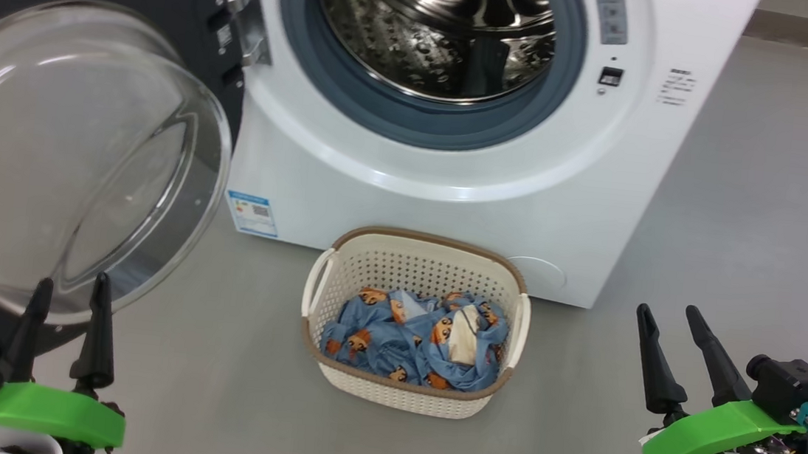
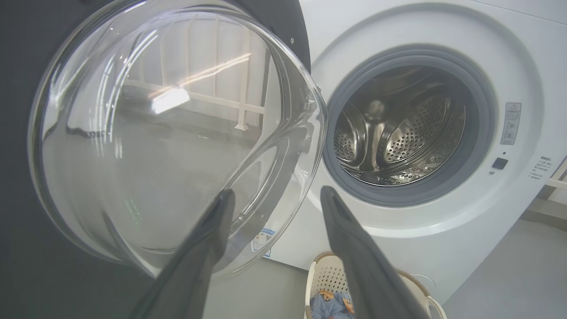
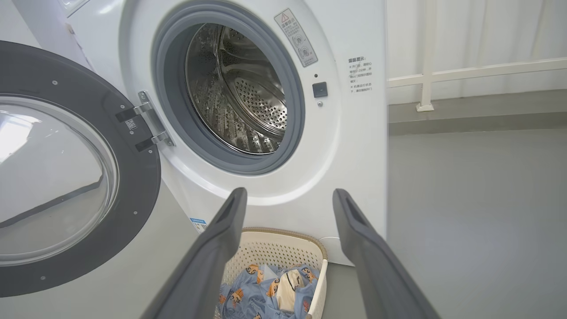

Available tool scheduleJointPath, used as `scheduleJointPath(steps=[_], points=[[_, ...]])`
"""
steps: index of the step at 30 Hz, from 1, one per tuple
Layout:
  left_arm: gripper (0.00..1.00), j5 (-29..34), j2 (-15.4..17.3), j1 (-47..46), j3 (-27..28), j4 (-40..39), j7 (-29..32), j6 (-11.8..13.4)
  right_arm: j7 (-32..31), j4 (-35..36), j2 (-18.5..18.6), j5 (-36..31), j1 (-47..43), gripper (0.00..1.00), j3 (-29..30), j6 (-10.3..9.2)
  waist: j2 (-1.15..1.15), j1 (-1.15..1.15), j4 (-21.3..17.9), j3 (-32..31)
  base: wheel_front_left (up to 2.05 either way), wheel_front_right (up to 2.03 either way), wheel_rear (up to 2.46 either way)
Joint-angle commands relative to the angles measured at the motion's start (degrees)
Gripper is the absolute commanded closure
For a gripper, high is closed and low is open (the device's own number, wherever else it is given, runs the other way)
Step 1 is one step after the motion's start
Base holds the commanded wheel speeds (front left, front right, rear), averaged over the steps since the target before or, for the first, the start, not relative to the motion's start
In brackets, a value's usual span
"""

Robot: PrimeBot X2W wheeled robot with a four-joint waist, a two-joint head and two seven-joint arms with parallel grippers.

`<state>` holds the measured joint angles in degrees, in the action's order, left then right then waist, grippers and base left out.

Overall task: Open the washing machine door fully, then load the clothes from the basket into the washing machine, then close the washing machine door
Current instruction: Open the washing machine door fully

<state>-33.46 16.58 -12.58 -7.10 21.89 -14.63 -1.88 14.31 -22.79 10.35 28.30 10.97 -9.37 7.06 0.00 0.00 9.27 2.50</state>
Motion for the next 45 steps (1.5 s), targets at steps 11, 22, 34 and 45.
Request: scheduleJointPath(steps=[11,22,34,45], points=[[0.00,2.19,-0.45,1.37,0.87,-3.50,-0.37,0.20,0.69,1.99,2.07,0.71,-0.20,0.00,-1.67,0.43,0.00,0.00,-6.96,-2.62,0.00,0.00,0.00],[0.00,2.31,-2.04,2.94,0.48,-4.21,-0.37,-1.72,0.69,2.77,2.90,0.32,-0.17,0.00,-1.03,0.43,0.00,0.00,-10.15,-3.21,0.00,0.00,0.00],[0.00,4.03,-2.31,3.16,0.90,-4.33,-0.37,-2.07,0.69,4.01,3.26,-0.43,-0.35,0.00,0.08,0.43,0.00,0.00,-10.63,-2.80,0.00,0.00,0.00],[0.00,4.85,-3.19,3.50,1.71,-4.18,-0.37,-2.48,0.69,3.96,3.23,-0.91,-0.56,0.00,0.28,0.43,0.00,0.00,-10.15,-3.10,0.00,0.00,0.00]])
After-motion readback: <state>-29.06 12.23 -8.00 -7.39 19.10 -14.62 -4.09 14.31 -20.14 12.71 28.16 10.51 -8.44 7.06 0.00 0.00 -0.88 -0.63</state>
